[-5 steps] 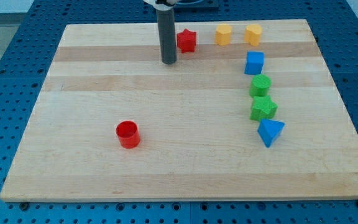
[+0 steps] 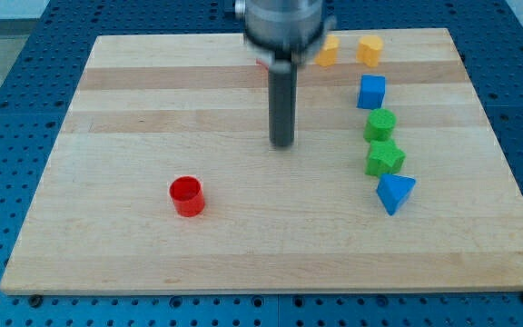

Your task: Move the re dcircle towards top center

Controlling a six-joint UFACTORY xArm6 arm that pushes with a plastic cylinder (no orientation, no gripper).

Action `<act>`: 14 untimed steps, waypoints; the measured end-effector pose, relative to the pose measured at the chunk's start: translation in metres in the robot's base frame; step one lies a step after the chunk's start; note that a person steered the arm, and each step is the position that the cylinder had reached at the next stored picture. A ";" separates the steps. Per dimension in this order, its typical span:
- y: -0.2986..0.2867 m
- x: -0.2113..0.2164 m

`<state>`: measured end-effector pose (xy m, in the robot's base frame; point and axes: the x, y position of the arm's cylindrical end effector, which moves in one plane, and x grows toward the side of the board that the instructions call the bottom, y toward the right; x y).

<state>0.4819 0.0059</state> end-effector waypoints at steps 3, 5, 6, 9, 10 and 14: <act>-0.174 0.006; -0.201 0.009; -0.190 -0.048; -0.169 -0.138; -0.203 -0.102; -0.206 -0.194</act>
<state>0.2880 -0.2001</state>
